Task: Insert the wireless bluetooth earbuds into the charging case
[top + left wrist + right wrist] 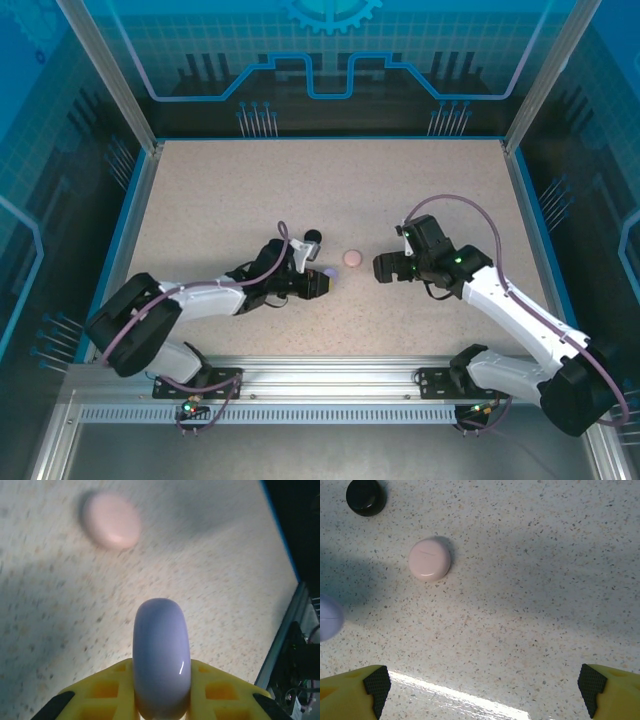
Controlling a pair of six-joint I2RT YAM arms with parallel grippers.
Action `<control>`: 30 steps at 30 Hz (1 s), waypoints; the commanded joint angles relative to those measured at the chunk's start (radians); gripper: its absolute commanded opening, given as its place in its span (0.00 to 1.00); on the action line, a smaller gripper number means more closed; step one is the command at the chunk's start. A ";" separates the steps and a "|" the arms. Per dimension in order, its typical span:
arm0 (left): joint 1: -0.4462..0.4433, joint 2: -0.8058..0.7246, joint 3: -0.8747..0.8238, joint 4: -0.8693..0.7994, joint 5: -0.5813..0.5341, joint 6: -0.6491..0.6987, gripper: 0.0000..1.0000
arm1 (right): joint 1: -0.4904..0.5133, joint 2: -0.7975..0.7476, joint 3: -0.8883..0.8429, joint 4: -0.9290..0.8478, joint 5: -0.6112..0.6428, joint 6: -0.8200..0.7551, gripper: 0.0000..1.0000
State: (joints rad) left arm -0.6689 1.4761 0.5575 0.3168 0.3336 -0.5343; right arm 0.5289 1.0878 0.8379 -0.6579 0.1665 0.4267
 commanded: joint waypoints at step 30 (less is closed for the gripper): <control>0.062 -0.244 0.154 -0.508 -0.443 0.168 0.90 | -0.126 -0.128 -0.015 0.015 0.102 -0.097 1.00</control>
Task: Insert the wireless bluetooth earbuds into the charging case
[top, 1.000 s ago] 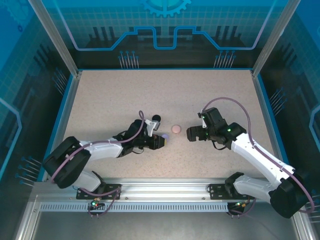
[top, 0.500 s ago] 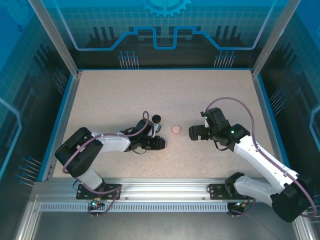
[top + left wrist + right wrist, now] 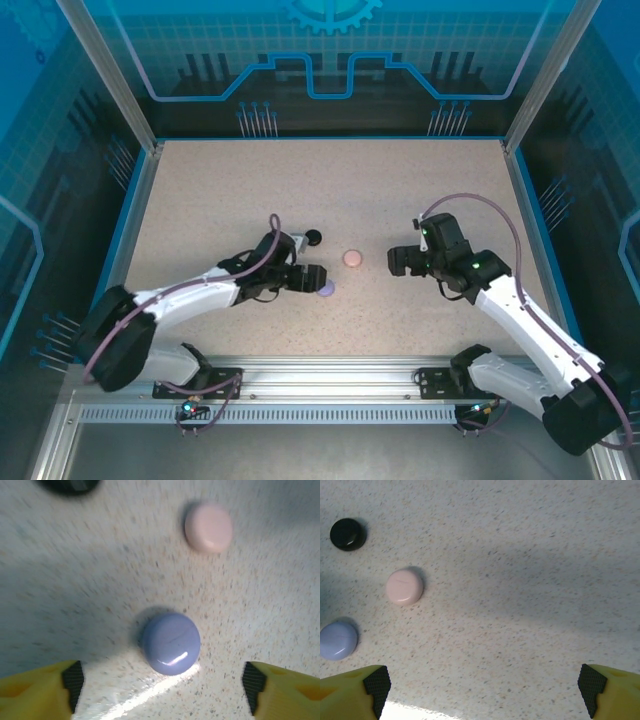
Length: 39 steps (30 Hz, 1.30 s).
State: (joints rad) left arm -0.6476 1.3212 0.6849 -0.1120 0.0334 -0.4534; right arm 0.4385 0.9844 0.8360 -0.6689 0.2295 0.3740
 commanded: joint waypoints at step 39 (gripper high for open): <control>0.607 0.251 -0.461 1.355 -0.101 0.504 0.99 | -0.406 0.519 -0.403 1.417 -0.245 -0.381 1.00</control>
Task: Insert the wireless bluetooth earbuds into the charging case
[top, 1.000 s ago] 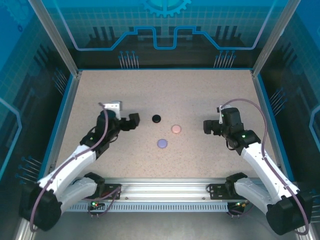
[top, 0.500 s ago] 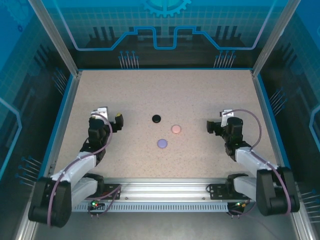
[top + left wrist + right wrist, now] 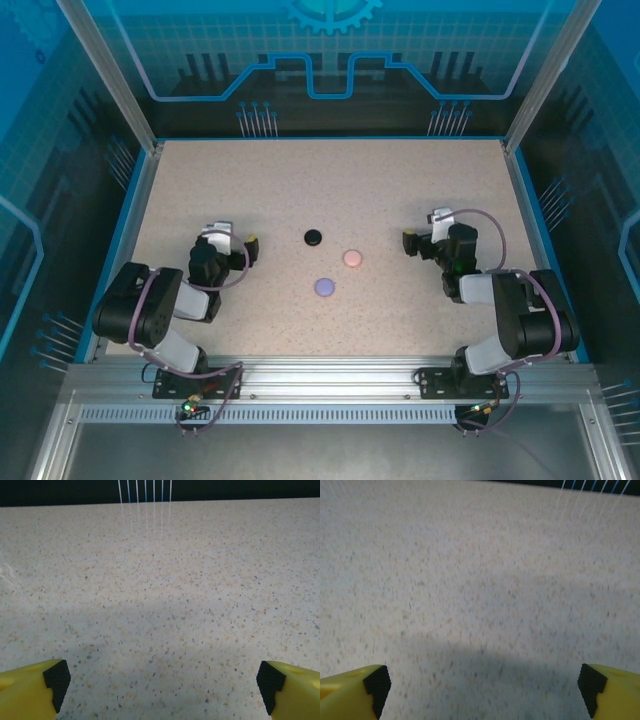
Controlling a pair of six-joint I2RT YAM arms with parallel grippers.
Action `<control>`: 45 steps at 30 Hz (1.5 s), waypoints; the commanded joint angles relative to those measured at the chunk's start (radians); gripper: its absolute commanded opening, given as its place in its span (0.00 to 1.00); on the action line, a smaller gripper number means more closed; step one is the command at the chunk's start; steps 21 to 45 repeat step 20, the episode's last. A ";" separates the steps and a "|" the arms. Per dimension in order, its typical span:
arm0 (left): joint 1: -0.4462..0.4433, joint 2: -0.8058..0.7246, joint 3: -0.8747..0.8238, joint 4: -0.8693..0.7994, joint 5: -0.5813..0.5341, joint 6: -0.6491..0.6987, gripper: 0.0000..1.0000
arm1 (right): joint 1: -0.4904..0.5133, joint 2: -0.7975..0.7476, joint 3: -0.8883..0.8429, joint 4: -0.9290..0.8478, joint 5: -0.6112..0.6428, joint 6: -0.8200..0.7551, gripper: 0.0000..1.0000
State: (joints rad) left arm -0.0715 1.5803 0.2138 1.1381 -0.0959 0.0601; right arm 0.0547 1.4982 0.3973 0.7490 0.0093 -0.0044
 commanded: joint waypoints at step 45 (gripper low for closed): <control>0.072 -0.029 0.167 -0.217 0.008 -0.068 0.99 | -0.007 0.007 0.037 0.000 0.003 -0.010 1.00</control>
